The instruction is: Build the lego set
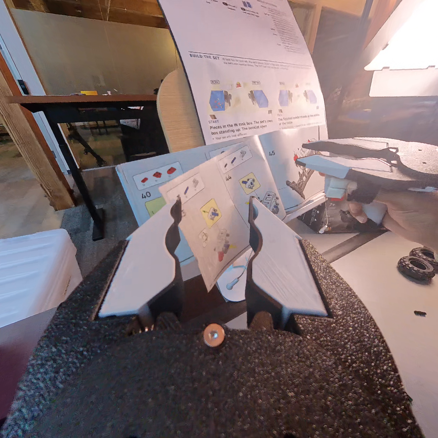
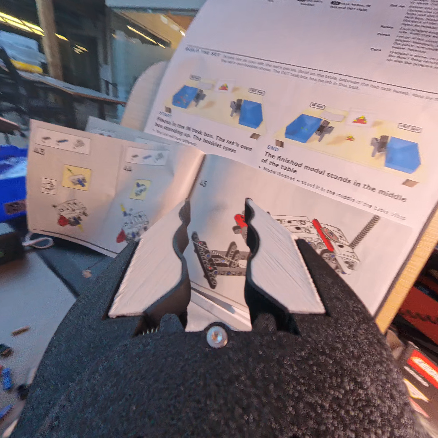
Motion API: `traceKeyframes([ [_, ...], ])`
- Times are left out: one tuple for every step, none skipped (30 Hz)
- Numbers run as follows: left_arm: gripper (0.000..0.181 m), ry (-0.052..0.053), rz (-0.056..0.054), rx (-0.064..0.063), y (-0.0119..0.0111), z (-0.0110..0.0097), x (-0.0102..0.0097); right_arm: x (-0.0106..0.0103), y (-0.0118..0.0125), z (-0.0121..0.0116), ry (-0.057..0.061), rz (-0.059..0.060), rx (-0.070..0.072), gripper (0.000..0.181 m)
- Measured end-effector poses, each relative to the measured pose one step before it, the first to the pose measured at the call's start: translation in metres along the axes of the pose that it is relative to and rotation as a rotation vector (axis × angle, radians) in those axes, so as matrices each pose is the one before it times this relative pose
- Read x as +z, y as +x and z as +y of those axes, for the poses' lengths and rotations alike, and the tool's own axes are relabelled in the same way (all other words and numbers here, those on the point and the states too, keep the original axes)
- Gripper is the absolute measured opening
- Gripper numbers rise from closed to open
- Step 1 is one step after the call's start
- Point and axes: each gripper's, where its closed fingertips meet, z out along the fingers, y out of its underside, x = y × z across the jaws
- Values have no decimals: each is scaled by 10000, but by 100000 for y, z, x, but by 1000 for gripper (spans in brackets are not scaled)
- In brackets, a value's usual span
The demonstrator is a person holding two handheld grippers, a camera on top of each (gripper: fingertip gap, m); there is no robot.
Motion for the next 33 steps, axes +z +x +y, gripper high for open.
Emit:
traceKeyframes([
  [56,-28,-28,192,366,-140,240,288,713,615,-327,553,-464,57],
  [55,-35,3,139,464,-122,395,377,464,768,-431,486,-308,65],
  [55,-85,60,38,569,-10,583,484,135,951,-554,342,-226,77],
  [54,-135,42,31,574,148,731,422,292,851,-477,462,-253,86],
  [54,-194,2,144,532,345,856,241,419,537,-263,503,-326,91],
  [54,-284,-25,248,473,608,974,84,317,163,-21,326,-117,97],
  [53,-363,24,242,469,843,1058,77,253,164,-70,90,233,101],
  [54,-431,54,133,381,1056,1068,-48,157,244,-119,-92,284,103],
  [53,-432,35,89,191,1111,1010,33,419,248,-72,-32,110,103],
  [52,-378,-60,144,-87,1028,847,6,664,362,-95,53,-63,106],
  [48,-211,-174,193,-340,698,570,-151,763,308,-40,49,-15,108],
  [42,12,-154,215,-330,266,284,-115,803,375,-84,20,72,108],
  [36,143,-123,179,-266,-67,77,-254,609,452,-127,66,115,108],
  [36,111,-109,151,-244,-159,26,-125,791,378,-83,63,74,108],
  [36,111,-154,167,-275,-276,18,-92,714,351,-74,57,107,109],
  [37,164,-163,254,-225,-426,-11,-57,529,308,-82,6,189,109],
  [38,68,-213,361,-268,-349,45,-140,221,256,-106,24,170,107],
  [38,-92,-183,485,-204,-118,168,-56,358,109,-48,52,65,107],
  [38,-109,-119,535,-78,-79,244,-30,175,51,-29,43,-21,107],
  [38,27,-176,548,-145,-273,195,-39,113,51,-36,51,-63,107],
  [41,61,-210,517,-235,-286,173,-40,77,-8,-17,57,-64,107],
  [41,20,-120,392,-133,-222,187,-122,84,21,-29,87,-52,107],
  [41,23,-48,238,-35,-220,174,-39,202,74,-33,89,1,107],
  [43,40,-38,210,-22,-253,143,-40,287,156,-57,84,88,107],
  [45,27,-59,234,-46,-257,128,-25,277,182,-63,60,157,107],
  [47,22,-61,253,-17,-276,97,-68,291,152,-74,86,170,107],
  [47,22,-44,276,42,-297,70,-109,206,77,-56,88,80,106],
  [47,-11,-45,265,52,-245,50,-168,257,-32,-35,179,-56,102],
  [46,-25,-82,201,-4,-167,47,-388,409,-241,75,312,-180,95],
  [44,-21,-47,110,22,-57,63,-526,92,-798,354,139,-180,88],
  [44,24,-1,6,37,13,83,-704,-599,-1262,521,-194,-105,84],
  [43,68,-3,-30,-23,48,94,-780,-1487,-1549,556,-591,-150,72],
  [43,54,-5,-17,-54,85,98,-660,-2603,-1717,623,-1145,-217,47],
])
